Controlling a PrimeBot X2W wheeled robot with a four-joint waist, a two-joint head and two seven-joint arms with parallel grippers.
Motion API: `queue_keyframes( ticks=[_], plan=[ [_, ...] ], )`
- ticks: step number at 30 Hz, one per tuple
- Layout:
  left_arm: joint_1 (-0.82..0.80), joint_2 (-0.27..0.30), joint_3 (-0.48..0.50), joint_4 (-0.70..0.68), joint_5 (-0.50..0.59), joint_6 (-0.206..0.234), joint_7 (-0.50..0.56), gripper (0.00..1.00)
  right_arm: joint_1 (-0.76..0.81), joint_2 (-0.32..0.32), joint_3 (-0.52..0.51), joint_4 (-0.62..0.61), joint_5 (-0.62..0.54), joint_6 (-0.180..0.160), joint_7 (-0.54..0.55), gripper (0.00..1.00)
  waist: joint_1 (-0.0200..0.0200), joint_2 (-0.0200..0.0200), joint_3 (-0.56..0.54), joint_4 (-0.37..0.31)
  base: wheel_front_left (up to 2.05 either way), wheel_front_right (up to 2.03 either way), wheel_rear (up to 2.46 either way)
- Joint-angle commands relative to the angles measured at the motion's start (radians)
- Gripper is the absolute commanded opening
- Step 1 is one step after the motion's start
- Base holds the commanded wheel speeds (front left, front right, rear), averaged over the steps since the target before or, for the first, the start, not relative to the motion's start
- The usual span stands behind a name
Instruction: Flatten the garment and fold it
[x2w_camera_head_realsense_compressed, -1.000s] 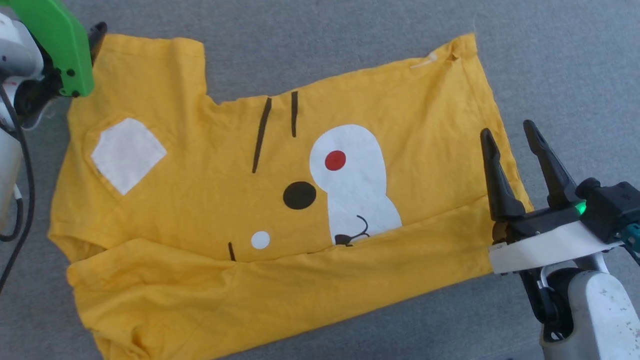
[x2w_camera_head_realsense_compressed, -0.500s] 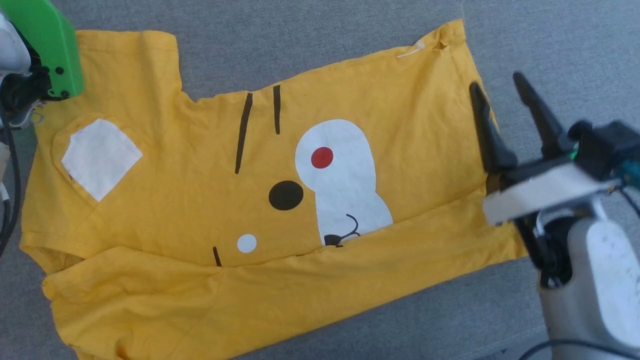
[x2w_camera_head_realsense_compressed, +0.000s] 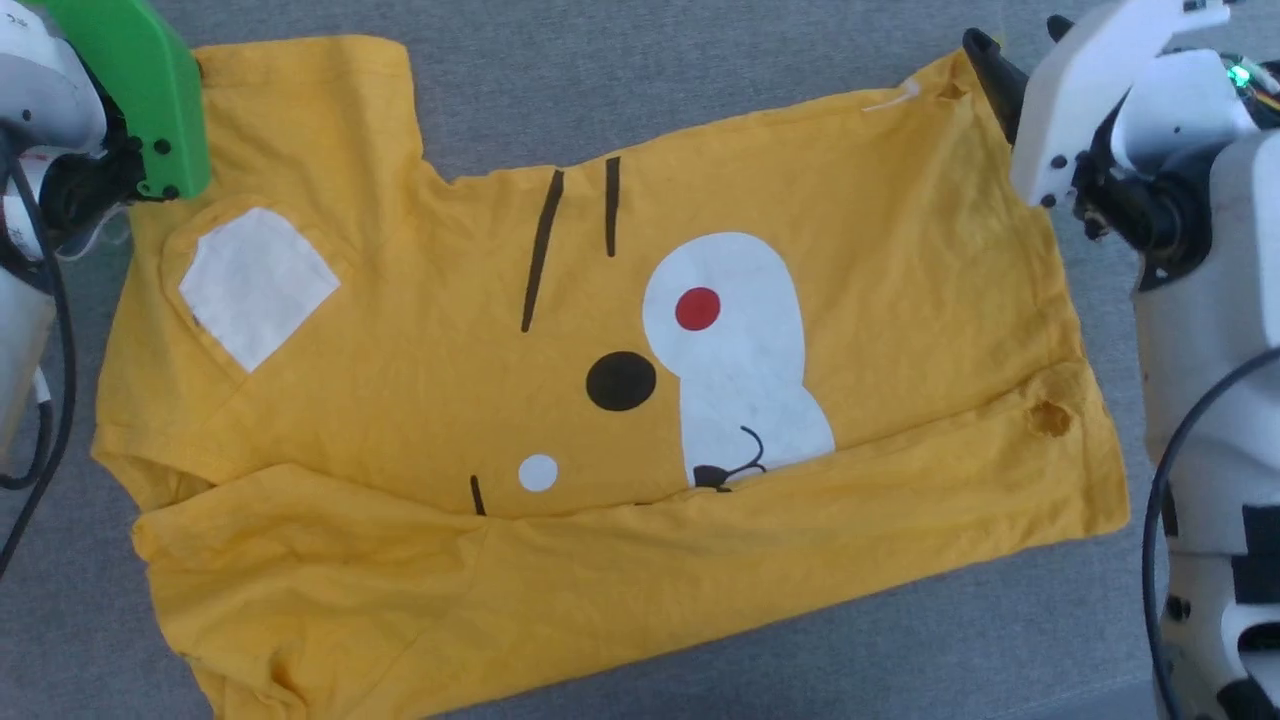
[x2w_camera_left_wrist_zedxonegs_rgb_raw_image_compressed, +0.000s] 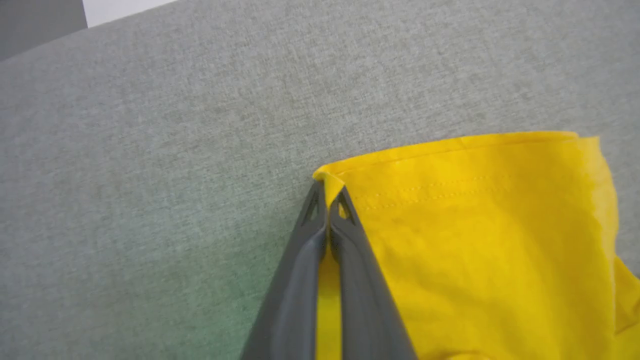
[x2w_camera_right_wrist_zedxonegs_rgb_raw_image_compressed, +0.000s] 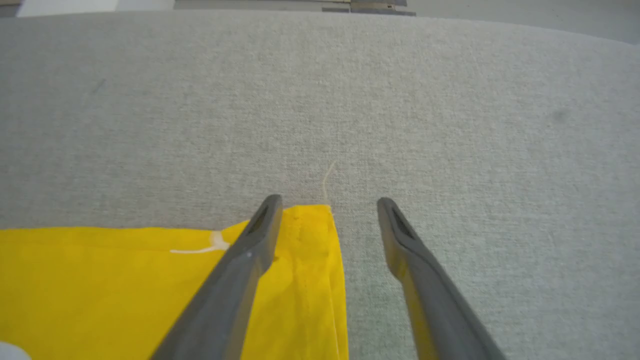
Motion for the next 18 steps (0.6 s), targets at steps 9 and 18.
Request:
queue_keyframes(
  ticks=[9, 18],
  plan=[
    [-0.002, -0.032, -0.017, 0.021, 0.000, -0.042, -0.040, 0.00, -0.099, 0.008, -0.066, 0.153, -0.087, -0.001, 0.237, 0.15, -0.0001, 0.0000, 0.015, 0.058, 0.00, 0.00, 0.00],
    [0.028, -0.040, -0.030, 0.037, 0.056, -0.098, -0.231, 0.00, -0.033, 0.009, -0.018, 0.092, -0.085, -0.001, 0.186, 0.00, -0.0001, 0.0000, -0.050, 0.077, 0.00, 0.00, 0.00]
  ],
)
